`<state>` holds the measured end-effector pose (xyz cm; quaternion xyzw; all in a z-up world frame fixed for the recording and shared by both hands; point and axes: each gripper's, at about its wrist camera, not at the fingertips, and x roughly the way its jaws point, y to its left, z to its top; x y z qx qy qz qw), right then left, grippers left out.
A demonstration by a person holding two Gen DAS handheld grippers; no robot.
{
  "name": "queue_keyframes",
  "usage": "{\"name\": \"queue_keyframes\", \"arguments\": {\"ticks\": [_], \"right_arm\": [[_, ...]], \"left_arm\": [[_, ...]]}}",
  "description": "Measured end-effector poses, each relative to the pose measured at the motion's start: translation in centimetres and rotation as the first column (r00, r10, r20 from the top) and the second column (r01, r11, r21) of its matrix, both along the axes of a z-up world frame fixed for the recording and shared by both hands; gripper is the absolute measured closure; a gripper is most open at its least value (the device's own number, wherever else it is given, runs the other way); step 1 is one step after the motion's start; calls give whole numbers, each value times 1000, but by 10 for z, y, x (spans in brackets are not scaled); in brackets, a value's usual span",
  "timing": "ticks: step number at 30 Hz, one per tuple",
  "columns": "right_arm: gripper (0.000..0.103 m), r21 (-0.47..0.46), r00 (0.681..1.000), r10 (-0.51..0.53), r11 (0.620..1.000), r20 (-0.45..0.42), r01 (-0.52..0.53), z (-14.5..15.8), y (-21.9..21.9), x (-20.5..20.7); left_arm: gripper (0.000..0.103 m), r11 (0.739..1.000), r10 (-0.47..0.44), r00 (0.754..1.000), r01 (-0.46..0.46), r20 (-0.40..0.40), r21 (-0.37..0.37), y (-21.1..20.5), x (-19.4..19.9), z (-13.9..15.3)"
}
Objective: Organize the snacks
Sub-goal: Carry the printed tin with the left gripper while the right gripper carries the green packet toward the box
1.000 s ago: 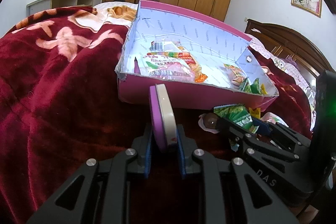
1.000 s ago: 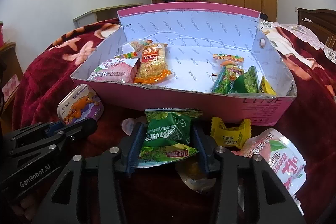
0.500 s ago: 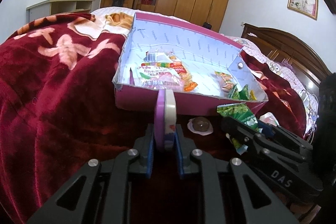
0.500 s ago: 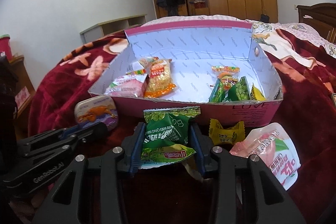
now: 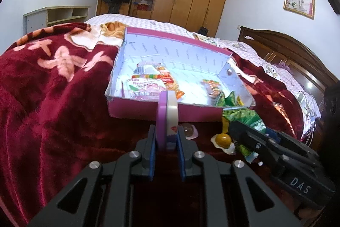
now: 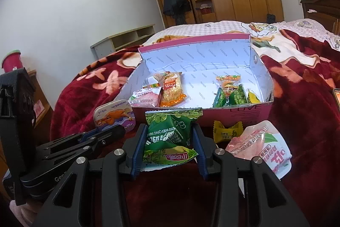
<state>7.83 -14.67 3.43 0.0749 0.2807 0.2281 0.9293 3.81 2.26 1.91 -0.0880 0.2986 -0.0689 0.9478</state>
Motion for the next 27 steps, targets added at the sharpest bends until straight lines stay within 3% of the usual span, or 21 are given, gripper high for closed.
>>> {"name": "queue_keyframes", "arguments": {"ticks": [10, 27], "right_arm": [[60, 12, 999, -5, 1000, 32, 4, 14, -11, -7], [60, -13, 996, -38, 999, 83, 39, 37, -27, 7]], "left_arm": [[85, 1000, -26, 999, 26, 39, 6, -12, -1, 18], [85, 997, -78, 993, 75, 84, 36, -35, 40, 43]]}}
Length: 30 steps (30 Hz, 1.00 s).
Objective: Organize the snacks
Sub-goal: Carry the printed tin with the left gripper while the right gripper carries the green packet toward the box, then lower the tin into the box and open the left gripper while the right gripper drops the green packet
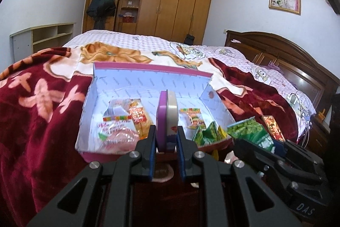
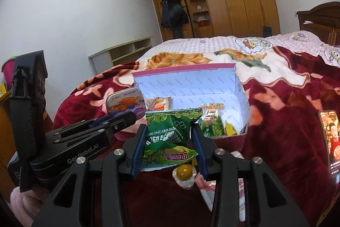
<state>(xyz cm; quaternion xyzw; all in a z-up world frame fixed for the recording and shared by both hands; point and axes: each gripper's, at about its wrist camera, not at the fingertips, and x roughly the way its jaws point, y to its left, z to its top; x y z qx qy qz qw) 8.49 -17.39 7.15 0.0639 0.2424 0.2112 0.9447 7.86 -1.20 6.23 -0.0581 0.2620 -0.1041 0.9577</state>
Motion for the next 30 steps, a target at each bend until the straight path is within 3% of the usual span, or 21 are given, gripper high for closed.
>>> {"name": "queue_keyframes", "arguments": {"ticks": [7, 30], "right_arm": [[60, -5, 1000, -9, 1000, -4, 9, 2, -6, 11], [60, -59, 999, -45, 997, -26, 44, -1, -8, 53]], "left_arm": [[85, 1000, -13, 1000, 13, -5, 11, -7, 17, 0], [85, 1000, -12, 993, 14, -120, 15, -11, 55, -43]]}}
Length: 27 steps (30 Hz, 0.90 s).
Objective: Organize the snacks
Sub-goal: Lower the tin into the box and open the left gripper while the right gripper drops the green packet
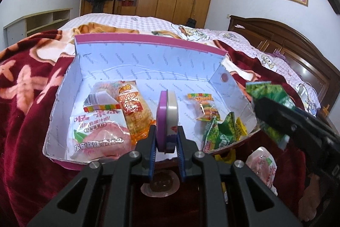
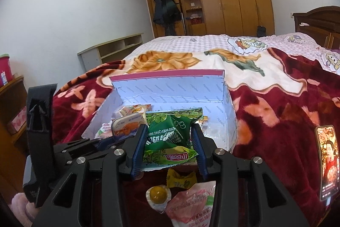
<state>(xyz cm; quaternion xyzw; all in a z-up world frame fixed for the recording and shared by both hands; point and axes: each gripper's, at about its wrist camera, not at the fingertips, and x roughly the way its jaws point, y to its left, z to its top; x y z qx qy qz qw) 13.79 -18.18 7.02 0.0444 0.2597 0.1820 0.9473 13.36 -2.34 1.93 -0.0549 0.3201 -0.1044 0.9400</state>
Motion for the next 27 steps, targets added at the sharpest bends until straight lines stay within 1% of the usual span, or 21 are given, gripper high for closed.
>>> {"name": "queue_keyframes", "arguments": {"ticks": [6, 14, 20, 27], "right_arm": [[60, -19, 1000, -14, 1000, -6, 14, -1, 0, 21], [60, -41, 998, -24, 999, -59, 22, -10, -1, 51], [60, -38, 997, -35, 999, -71, 32, -12, -2, 70], [60, -43, 993, -45, 998, -109, 41, -21, -3, 94]], "left_arm": [[85, 1000, 1, 1000, -1, -3, -1, 0, 1, -5], [85, 1000, 2, 1000, -2, 3, -6, -1, -1, -5], [85, 1000, 7, 1000, -7, 8, -2, -2, -4, -5], [85, 1000, 9, 1000, -9, 10, 3, -3, -7, -4]]}}
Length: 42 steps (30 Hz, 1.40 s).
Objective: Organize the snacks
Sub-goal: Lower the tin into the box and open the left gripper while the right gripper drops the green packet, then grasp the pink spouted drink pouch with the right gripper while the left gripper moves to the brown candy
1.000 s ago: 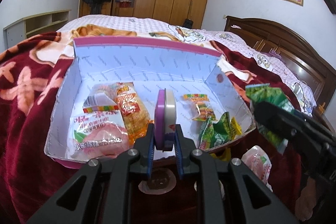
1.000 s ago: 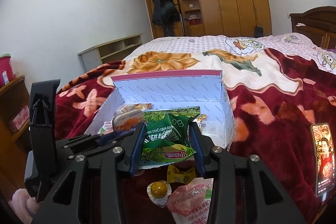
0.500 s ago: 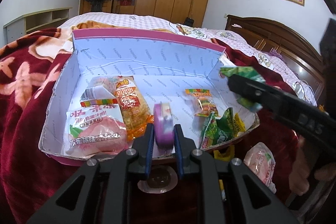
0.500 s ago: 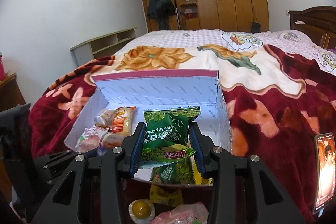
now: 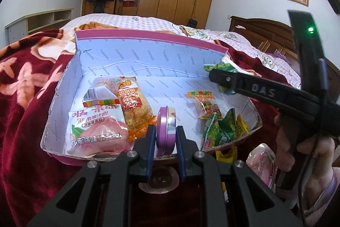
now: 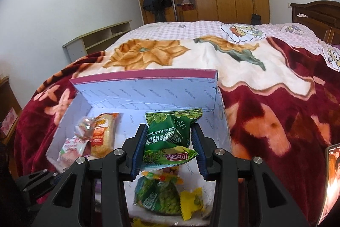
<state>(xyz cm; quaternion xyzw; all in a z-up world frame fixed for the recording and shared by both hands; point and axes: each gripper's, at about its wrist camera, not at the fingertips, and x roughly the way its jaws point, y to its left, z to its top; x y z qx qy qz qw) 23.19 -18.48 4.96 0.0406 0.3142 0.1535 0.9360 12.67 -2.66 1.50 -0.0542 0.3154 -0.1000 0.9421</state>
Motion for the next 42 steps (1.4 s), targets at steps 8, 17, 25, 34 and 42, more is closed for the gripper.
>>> {"name": "queue_keyframes", "arguments": {"ticks": [8, 17, 25, 34, 42], "right_arm": [[60, 31, 998, 12, 999, -55, -11, -10, -4, 13], [47, 20, 999, 10, 1000, -44, -9, -6, -3, 9], [45, 17, 1000, 19, 1000, -18, -19, 9, -3, -3], [45, 55, 1000, 8, 998, 3, -8, 27, -7, -24], [45, 85, 1000, -1, 996, -10, 2, 28, -11, -43]], "left_arm": [[79, 1000, -3, 1000, 3, 0, 3, 0, 0, 0], [62, 999, -21, 1000, 21, 4, 26, -7, -3, 2], [50, 999, -14, 1000, 13, 19, 37, -10, -10, 9], [50, 1000, -7, 1000, 6, 27, 27, -6, -24, 17], [50, 1000, 8, 1000, -8, 10, 25, 1, -36, 15]]}}
